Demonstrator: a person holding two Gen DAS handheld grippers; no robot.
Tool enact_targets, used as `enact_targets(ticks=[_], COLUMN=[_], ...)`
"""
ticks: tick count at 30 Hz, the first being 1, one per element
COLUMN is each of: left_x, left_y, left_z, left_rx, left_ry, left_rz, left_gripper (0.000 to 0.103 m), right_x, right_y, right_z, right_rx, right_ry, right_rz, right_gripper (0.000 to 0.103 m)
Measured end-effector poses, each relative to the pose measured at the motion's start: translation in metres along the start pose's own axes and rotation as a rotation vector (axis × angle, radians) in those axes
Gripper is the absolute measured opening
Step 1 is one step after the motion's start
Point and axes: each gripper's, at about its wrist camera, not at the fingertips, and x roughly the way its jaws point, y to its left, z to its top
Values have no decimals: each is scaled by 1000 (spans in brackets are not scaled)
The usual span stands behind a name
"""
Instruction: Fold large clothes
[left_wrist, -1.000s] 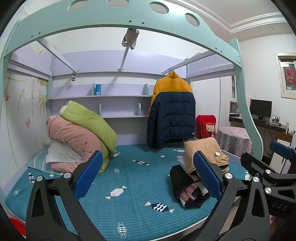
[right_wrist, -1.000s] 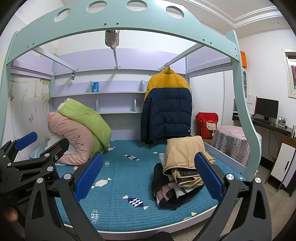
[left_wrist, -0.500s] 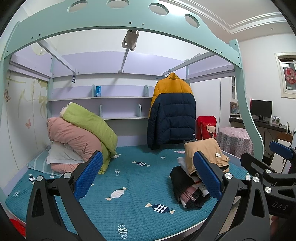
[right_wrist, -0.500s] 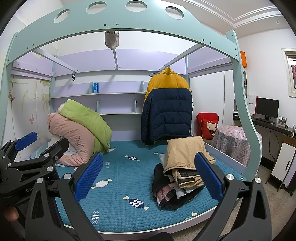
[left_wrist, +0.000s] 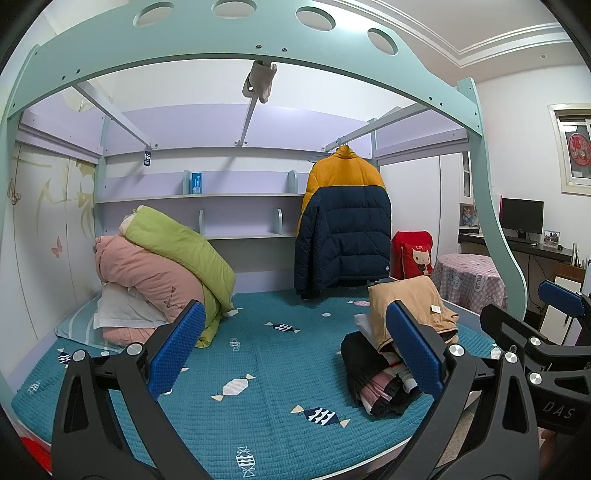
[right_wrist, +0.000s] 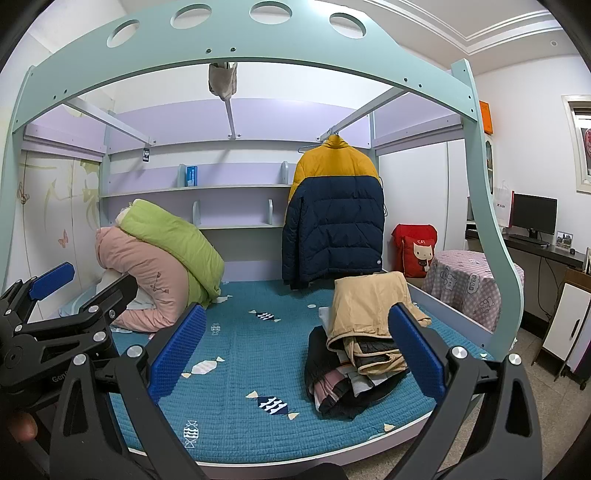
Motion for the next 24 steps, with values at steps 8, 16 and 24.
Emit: enact_targets(ticks=[8, 16, 24], left_x=[-1, 0, -1], left_y=[0, -1, -1], left_z=[-1, -1, -1], left_rx=[0, 0, 0], left_ry=[0, 0, -1], left_rz=[2, 2, 3], left_gripper=[98, 98, 98], right_x=[0, -1, -1], right_y=[1, 0, 0], right_z=[0, 0, -1], right_rx=[1, 2, 2], right_ry=[1, 1, 1], right_rz=[0, 0, 0], right_gripper=[95, 95, 95])
